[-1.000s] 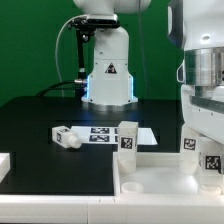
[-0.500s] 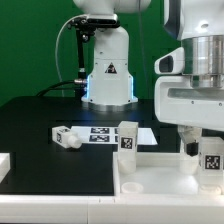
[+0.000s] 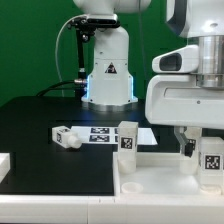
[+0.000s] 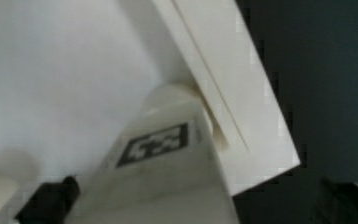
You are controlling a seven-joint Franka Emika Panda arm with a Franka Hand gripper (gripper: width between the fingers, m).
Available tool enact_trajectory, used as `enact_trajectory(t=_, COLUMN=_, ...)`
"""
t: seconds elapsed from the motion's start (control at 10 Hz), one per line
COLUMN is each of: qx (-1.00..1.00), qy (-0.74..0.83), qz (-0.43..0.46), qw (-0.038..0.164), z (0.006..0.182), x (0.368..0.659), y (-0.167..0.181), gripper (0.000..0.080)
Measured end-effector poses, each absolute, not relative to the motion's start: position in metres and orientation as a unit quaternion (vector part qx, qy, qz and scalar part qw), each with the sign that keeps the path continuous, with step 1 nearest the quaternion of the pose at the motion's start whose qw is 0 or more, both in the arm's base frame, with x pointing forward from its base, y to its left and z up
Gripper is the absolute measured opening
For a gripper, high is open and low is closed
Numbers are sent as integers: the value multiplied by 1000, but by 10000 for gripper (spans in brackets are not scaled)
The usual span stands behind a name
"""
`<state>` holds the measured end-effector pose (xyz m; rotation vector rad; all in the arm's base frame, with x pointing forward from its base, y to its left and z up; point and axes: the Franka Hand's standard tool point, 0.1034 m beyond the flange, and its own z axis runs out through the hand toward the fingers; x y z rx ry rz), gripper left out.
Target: Assemble square table
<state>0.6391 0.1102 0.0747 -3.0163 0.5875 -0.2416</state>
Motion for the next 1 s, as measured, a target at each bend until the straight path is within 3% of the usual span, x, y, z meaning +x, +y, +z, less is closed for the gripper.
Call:
enact_trajectory(t=0.1, qx=-973, qy=215, qz=-74, qw=31, z=73, x=637, y=111, gripper=648)
enact_trajectory(t=0.2, qx=-973, qy=214, qz=-74, qw=31, z=73, x=637, y=110, gripper=520)
enact_trajectory(t=0.3, qx=-969, qy=233, qz=-74, qw=33, z=73, x=637, y=110, gripper=520)
enact_trajectory(t=0.5, qx=-950, qy=303, qz=-71, qw=38, z=73, x=637, y=111, gripper=281)
enact_trajectory(t=0.8, qx=-904, qy=422, qz=-54, qw=45, z=72, x=641, y=106, gripper=282)
enact_trajectory(t=1.0, qx=-830, qy=552, qz=-34, qw=64, z=70, x=641, y=101, gripper=282)
